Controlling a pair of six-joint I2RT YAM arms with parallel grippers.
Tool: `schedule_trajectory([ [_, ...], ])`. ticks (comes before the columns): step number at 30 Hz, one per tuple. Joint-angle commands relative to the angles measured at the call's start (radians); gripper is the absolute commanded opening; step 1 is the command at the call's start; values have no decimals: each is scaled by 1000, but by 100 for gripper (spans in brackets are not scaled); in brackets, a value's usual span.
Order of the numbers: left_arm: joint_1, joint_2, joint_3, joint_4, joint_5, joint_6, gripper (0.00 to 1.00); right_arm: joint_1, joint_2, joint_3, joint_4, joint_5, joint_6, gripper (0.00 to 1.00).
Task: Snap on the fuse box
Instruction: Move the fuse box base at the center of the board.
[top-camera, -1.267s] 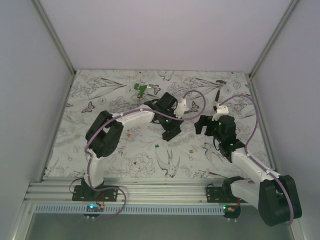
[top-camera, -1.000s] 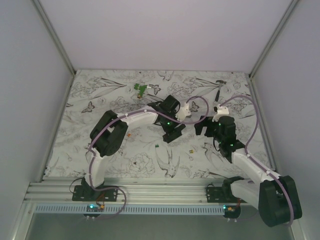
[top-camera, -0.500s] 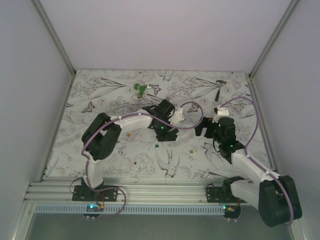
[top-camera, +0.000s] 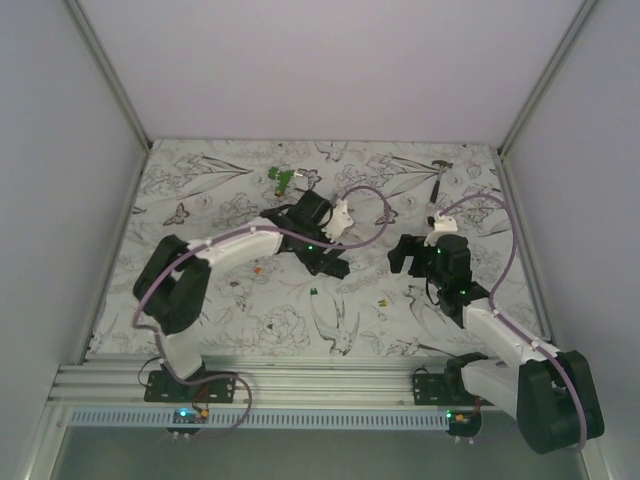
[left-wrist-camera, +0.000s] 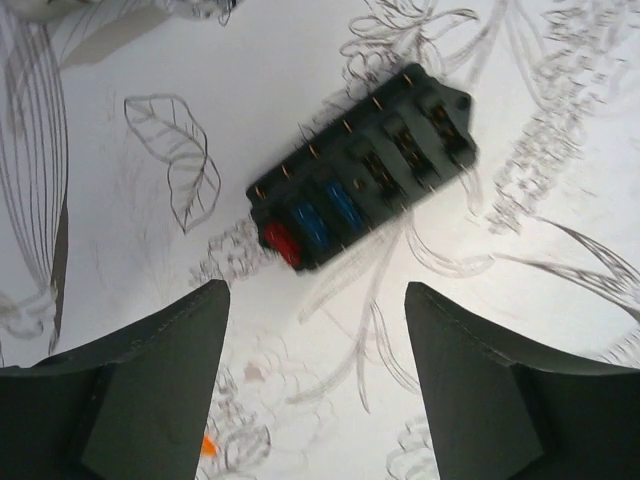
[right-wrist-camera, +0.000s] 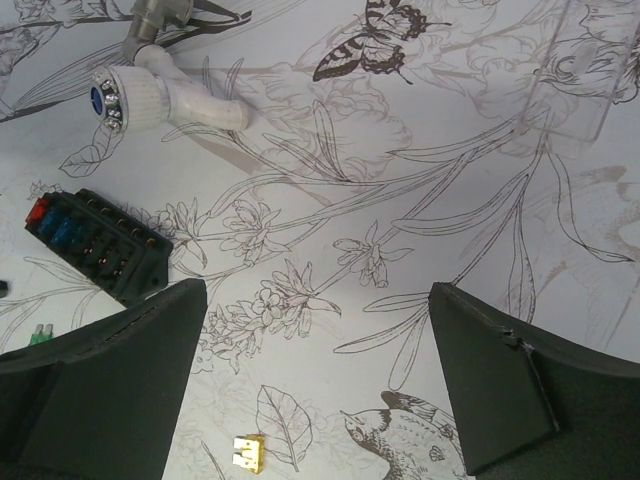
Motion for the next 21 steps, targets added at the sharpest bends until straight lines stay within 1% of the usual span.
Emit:
schedule_trajectory([
  [1,-5,-161,-89,-8,-15,-115,73,8,-6,-4,20,-29,9,99],
  [3,2,-222,-130,-9,-105,-196,73,8,-2,-2,26,-36,6,99],
  [4,12,-247,-151,-11,-144,-262,72,8,0,2,28,-39,3,99],
  [10,86,-374,-303,-24,-295,-563,68,8,25,25,15,-54,-33,99],
  [14,152,-412,-379,-60,-364,-726,64,9,34,25,23,-77,-32,99],
  [17,198,-410,-402,-62,-372,-770,62,9,32,23,26,-80,-34,99],
  [21,247,-366,-389,-60,-334,-757,56,9,29,22,25,-75,-37,99],
])
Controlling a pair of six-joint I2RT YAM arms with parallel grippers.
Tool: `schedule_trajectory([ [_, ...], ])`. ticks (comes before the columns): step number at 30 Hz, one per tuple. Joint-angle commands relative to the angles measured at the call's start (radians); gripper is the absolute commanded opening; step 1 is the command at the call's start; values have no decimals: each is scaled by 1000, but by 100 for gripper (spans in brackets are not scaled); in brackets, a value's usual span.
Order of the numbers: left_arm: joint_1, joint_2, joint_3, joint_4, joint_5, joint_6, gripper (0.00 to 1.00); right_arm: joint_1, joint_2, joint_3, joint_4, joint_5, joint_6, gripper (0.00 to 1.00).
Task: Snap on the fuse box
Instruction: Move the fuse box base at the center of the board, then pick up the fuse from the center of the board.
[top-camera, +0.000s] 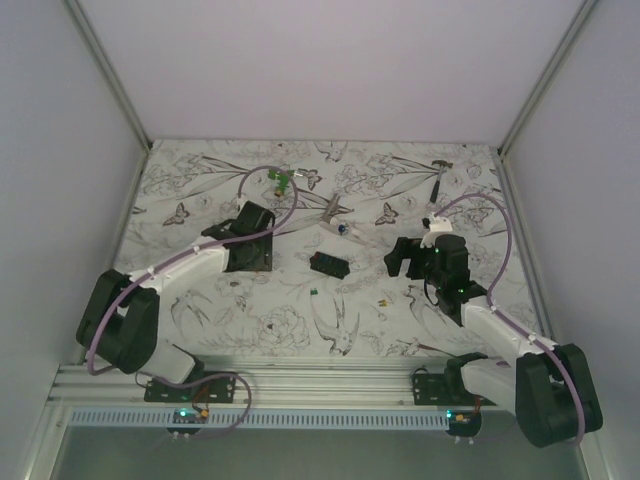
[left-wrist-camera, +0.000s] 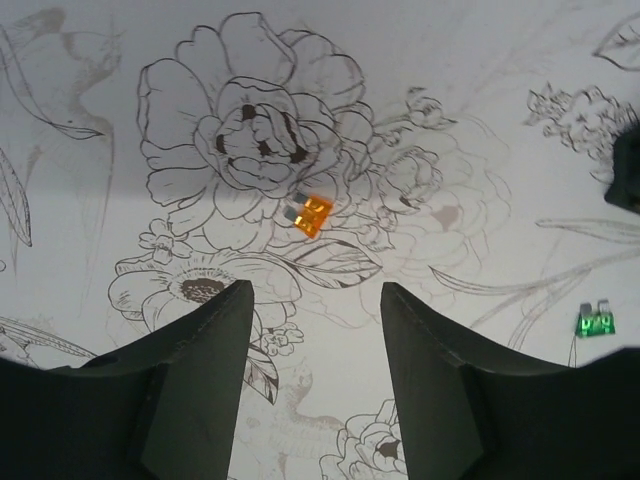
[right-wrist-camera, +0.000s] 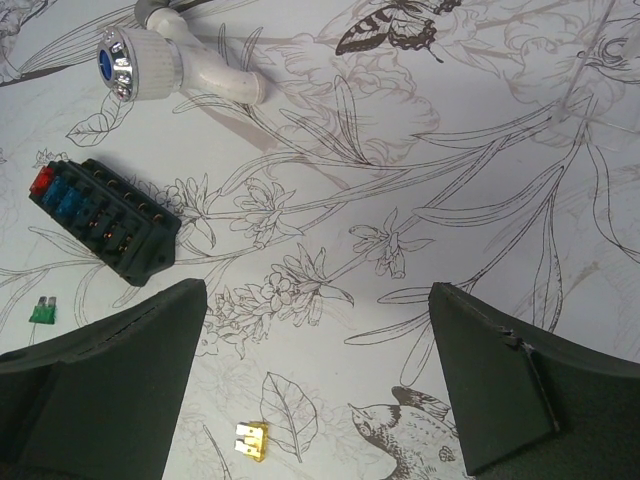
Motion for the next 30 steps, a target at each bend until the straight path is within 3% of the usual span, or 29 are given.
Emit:
schedule_trajectory([
  [1,46,40,17,-23,6,-51,55,9,-5,23,24,-12,-9,99],
  [6,89,125,68,-20,90,-15,44,9,8,23,28,-10,-8,99],
  [11,120,183,100,-19,149,-6,43,9,14,23,30,-10,-6,99],
  [22,140,268,93,-16,255,-44,49,9,10,22,30,-8,-8,99],
  [30,100,236,71,-17,366,-120,53,9,2,20,22,-2,-13,99],
])
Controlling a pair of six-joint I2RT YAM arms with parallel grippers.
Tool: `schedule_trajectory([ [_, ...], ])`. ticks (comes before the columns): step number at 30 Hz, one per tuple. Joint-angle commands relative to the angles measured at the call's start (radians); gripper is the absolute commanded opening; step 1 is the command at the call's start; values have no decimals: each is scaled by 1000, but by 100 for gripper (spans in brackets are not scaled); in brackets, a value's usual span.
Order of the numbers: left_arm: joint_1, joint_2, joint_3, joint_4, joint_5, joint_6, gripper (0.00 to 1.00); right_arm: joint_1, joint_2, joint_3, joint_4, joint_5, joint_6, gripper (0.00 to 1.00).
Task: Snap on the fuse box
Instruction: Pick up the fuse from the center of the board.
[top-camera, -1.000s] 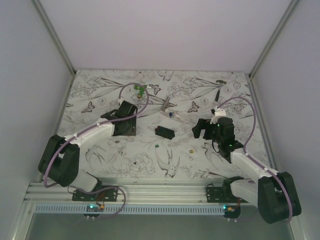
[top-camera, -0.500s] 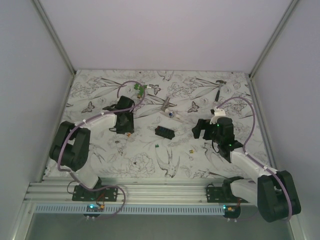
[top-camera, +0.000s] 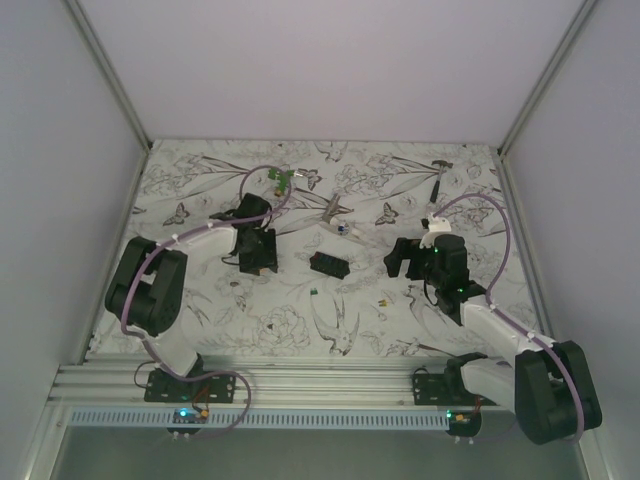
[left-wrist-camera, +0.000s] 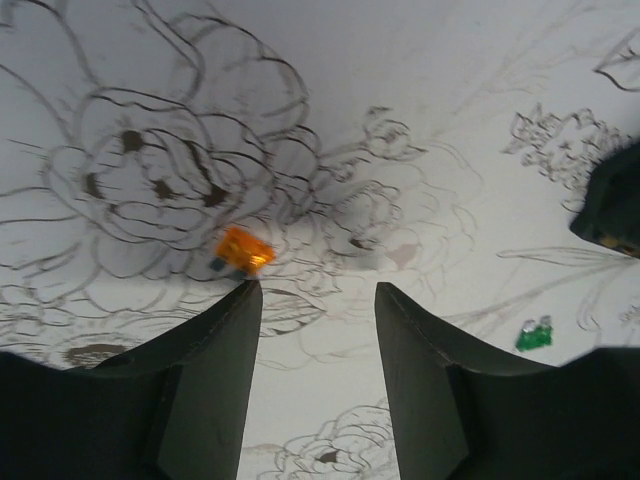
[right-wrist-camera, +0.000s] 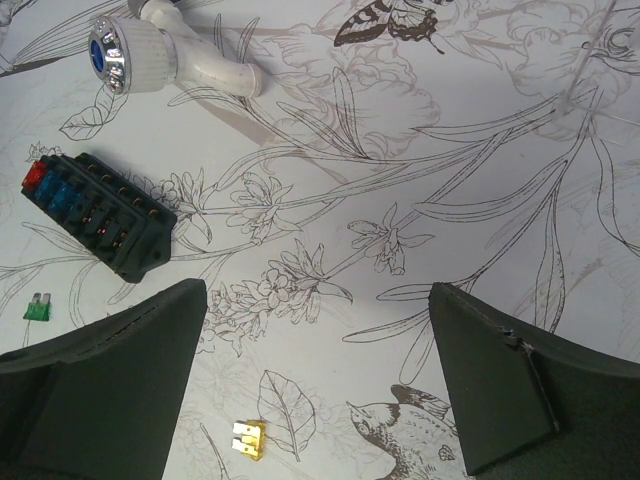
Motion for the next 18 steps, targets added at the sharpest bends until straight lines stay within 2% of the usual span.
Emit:
schedule_trajectory([
  [1,-31,-7,-29,-30,96,-73,54,9,-12,21,20,0,-11,99],
  [10,-88,-81,-105,-30,107,-121,61,9,-28,14,7,11,-10,99],
  [14,-83,-157,-95,-44,-11,-41,69,9,-30,11,8,15,-9,99],
  [18,-37,-126,-31,-46,-75,49,72,9,-27,12,7,15,-6,99],
])
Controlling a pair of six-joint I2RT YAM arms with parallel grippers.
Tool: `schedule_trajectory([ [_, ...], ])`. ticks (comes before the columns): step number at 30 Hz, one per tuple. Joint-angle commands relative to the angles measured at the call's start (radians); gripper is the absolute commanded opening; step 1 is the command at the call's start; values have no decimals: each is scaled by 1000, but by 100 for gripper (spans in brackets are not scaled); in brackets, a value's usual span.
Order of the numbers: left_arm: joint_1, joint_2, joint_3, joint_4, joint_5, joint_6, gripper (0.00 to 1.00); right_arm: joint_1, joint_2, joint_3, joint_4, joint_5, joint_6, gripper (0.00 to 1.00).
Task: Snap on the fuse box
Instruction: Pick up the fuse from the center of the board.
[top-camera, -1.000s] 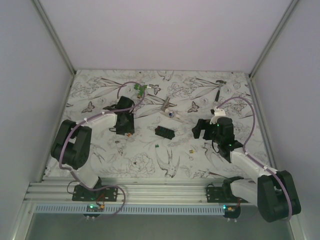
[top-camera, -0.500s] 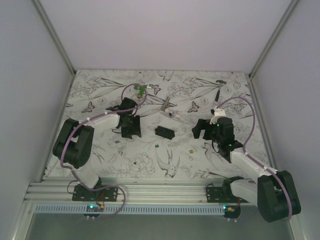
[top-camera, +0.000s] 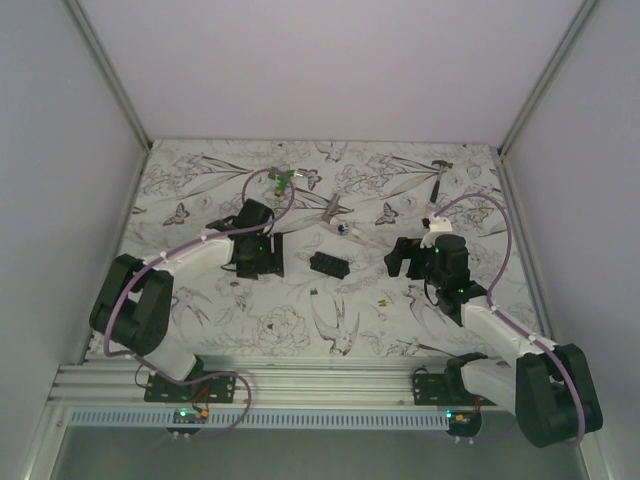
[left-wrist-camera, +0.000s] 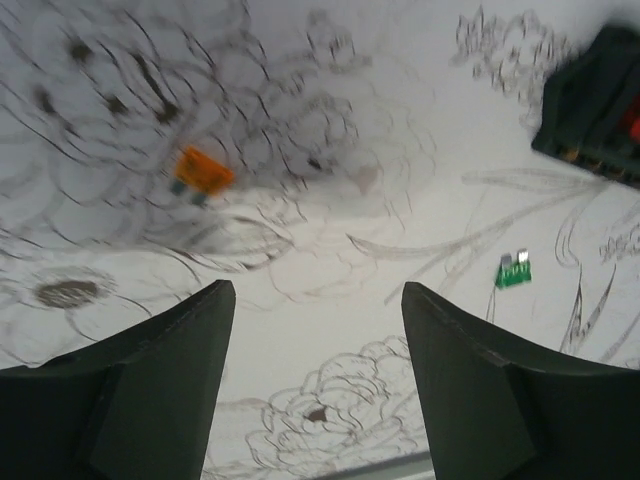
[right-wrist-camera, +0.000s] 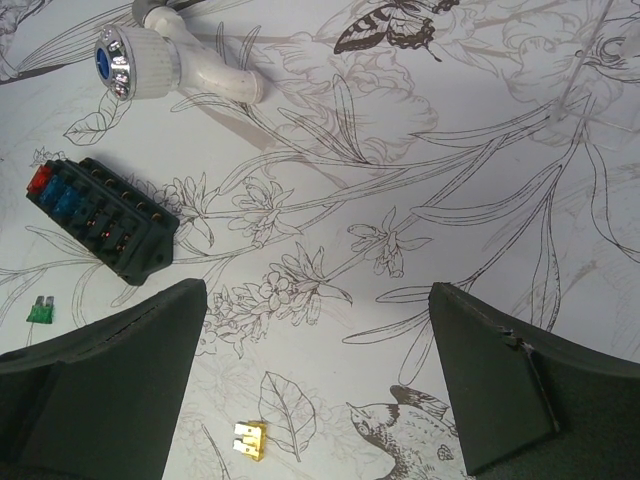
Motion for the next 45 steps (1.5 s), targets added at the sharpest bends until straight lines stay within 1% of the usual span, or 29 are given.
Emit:
schedule_trajectory([
  [1,51,22,71,-28,-104,107,73,9,-12,12,7,12,-5,99],
  [6,81,99,139,-16,-140,188,71,9,-18,5,5,16,-3,99],
  [10,99,150,159,4,-110,223,68,9,-14,6,7,13,-4,99],
  [14,102,186,162,3,-40,224,63,9,-14,6,7,14,-4,99],
  [19,90,187,136,3,26,203,58,9,-14,6,5,13,-3,99],
  [25,67,139,81,2,33,162,55,9,-13,5,7,12,-1,99],
  [29,66,114,67,-6,-7,158,54,9,-7,6,7,12,1,99],
  [33,61,119,76,-10,-77,162,50,9,-7,6,7,11,4,99],
  [36,43,137,95,-10,-119,157,48,9,-7,9,5,11,8,99],
  [40,18,159,115,-16,-180,127,43,9,-8,12,1,6,12,99],
  [45,-7,179,116,-24,-221,83,42,9,-15,14,-8,6,13,99],
])
